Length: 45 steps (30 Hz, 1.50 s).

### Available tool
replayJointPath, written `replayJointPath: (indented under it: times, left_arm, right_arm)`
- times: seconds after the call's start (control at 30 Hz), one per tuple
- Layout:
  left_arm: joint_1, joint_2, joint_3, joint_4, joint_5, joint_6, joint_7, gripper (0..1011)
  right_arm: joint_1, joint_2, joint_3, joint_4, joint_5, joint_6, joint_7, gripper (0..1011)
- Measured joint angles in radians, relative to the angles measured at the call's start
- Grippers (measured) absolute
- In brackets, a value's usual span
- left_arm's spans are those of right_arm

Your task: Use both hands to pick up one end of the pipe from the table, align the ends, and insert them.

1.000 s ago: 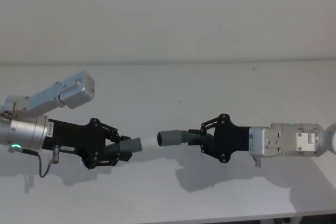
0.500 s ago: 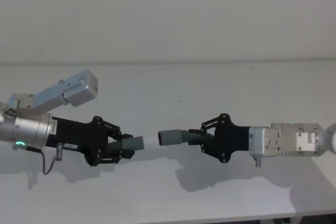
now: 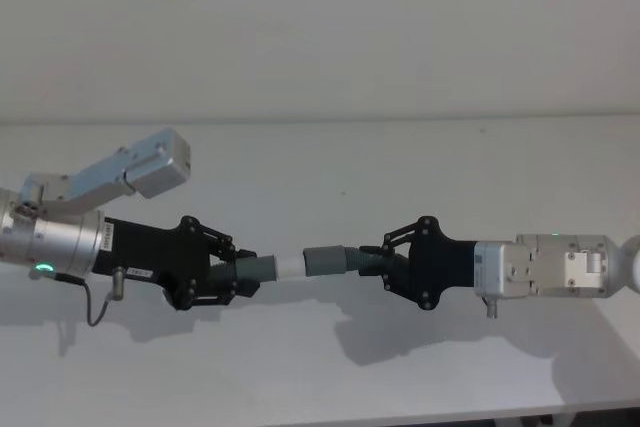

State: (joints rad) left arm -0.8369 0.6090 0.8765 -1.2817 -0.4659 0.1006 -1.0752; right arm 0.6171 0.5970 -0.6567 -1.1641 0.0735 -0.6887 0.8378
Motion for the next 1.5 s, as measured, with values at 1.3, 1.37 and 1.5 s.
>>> replayJointPath:
  times: [1.3, 1.37, 1.5]
  left_arm:
    - [-0.038, -0.054, 0.021, 0.06, 0.007, -0.009, -0.017, 346]
    - [-0.04, -0.057, 0.022, 0.063, 0.007, -0.009, -0.018, 346]
    - [-0.046, -0.066, 0.027, 0.076, 0.006, -0.009, -0.025, 346]
  right_arm:
    - [0.0, 0.0, 0.0, 0.0, 0.0, 0.0, 0.0, 157]
    - [0.0, 0.0, 0.0, 0.0, 0.0, 0.0, 0.0, 157]
    - [0.0, 0.0, 0.0, 0.0, 0.0, 0.0, 0.0, 157]
